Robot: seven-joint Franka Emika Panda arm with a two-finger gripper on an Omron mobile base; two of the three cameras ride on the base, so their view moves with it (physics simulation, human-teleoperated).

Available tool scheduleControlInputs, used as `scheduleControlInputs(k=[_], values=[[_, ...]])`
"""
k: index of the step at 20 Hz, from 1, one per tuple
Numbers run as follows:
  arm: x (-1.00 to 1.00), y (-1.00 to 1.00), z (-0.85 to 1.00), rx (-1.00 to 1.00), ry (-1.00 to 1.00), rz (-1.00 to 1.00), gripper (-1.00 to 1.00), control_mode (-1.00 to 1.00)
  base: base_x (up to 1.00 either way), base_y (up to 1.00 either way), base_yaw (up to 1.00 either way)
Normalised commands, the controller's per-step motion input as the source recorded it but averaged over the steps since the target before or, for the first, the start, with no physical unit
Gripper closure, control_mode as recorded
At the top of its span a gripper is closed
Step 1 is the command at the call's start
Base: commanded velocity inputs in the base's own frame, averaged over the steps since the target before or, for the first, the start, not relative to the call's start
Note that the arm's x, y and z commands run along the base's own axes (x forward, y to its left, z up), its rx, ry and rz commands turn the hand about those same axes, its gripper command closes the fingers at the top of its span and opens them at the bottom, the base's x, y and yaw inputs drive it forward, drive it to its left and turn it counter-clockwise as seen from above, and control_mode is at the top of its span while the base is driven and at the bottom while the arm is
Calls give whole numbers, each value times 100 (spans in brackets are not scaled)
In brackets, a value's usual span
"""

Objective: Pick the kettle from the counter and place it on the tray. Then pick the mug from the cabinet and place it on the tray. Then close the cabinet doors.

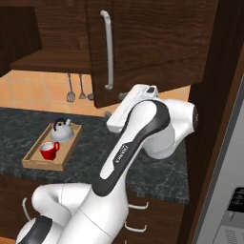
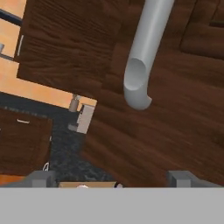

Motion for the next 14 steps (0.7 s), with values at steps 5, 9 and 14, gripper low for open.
scheduleControlInputs(k=[5,9,14], values=[[54,56,0,0,1,0,-100,-100,0,0,0],[59,60,4,0,0,0,-100,-100,0,0,0],[63,75,1,-1,0,0,-100,-100,0,0,0]])
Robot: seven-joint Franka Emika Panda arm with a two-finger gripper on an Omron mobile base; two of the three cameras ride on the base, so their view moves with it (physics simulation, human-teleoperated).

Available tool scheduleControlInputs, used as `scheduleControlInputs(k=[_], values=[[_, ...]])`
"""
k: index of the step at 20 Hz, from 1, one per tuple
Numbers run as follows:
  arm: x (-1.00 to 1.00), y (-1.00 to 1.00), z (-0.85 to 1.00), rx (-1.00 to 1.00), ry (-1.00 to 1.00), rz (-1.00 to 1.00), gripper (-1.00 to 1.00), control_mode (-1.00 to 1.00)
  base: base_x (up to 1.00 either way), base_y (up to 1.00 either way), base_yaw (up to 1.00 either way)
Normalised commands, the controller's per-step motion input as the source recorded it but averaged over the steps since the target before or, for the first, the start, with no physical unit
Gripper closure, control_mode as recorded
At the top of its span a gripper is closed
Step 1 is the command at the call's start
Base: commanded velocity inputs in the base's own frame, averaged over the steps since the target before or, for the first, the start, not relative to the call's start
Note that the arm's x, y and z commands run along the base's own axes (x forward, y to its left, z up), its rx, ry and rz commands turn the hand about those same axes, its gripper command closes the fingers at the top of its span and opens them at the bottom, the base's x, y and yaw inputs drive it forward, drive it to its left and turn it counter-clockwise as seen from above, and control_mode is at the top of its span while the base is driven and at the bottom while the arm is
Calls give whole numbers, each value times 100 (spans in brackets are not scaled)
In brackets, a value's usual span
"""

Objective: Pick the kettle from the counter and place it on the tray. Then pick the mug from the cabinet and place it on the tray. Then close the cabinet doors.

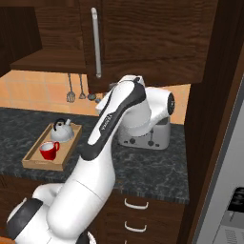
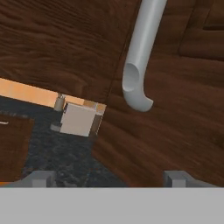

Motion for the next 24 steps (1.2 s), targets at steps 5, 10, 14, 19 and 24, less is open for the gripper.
scheduleControlInputs(k=[5,10,14,19,24], values=[[69,83,0,-3,0,0,-100,-100,0,0,0],[63,80,0,-2,0,-10,-100,-100,0,0,0],[54,65,0,-2,0,-19,-100,-100,0,0,0],[69,11,0,0,-1,-26,-100,-100,0,0,0],[81,0,0,0,0,-26,-100,-100,0,0,0]])
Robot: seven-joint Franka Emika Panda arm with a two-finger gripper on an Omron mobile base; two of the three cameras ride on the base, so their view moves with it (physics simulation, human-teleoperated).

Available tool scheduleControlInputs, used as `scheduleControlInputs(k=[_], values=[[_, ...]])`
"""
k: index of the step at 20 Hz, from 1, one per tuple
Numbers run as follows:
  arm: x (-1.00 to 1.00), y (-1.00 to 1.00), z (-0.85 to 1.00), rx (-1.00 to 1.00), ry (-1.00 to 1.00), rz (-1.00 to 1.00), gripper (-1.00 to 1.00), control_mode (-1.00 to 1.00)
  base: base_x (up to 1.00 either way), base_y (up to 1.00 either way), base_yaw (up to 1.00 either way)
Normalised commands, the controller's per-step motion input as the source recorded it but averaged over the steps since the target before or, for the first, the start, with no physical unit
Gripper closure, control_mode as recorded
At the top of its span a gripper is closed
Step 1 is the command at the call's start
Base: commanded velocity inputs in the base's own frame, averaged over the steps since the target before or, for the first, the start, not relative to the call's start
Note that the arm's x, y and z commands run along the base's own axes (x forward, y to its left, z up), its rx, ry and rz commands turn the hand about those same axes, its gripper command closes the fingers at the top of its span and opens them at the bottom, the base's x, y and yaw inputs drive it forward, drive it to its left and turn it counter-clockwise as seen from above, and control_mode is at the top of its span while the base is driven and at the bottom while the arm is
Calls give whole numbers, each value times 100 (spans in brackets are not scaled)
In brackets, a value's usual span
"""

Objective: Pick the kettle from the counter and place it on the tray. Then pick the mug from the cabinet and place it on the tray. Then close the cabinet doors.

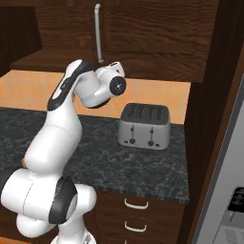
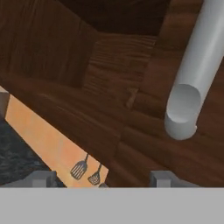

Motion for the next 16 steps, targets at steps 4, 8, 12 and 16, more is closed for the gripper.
scheduleControlInputs(k=[4,8,12,16], values=[[77,0,0,0,0,-20,-100,-100,0,0,0],[35,0,-3,0,0,-15,-100,-100,0,0,0],[5,4,-9,-2,1,-10,-100,-100,0,0,0],[-21,0,-38,-3,0,-9,-100,-100,0,0,0]])
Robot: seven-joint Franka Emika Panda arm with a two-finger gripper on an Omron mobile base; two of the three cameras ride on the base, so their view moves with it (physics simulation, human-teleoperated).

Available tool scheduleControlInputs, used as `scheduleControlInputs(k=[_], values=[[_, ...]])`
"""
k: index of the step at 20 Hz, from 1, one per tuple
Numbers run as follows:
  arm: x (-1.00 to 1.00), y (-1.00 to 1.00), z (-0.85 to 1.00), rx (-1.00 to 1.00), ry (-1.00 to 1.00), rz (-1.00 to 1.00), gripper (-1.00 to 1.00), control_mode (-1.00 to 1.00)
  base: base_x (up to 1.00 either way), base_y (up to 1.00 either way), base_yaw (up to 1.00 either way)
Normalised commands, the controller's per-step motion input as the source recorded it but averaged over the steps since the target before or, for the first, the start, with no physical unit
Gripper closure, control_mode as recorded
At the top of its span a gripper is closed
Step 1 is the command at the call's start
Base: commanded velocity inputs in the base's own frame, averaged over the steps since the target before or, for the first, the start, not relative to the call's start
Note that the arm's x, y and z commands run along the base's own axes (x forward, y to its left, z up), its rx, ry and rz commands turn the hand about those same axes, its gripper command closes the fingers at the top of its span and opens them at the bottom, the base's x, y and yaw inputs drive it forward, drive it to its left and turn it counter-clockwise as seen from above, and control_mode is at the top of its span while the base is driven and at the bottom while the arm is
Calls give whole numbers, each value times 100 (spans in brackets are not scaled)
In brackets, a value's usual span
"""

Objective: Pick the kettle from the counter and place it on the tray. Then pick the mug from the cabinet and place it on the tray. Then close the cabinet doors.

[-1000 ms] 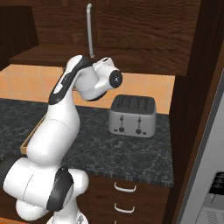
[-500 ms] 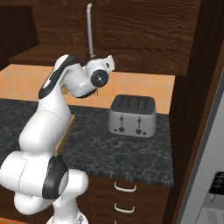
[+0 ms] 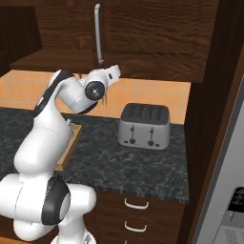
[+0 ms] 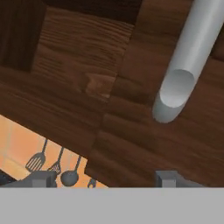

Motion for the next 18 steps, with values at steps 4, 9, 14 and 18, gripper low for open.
scheduleControlInputs(k=[4,9,14,18], values=[[-64,0,-70,-2,0,-10,-100,-100,0,0,0],[-100,0,-15,0,-2,-3,-100,-100,0,0,0],[-67,3,68,3,-8,-1,-100,-100,0,0,0],[-73,48,32,-4,0,-3,-100,-100,0,0,0]])
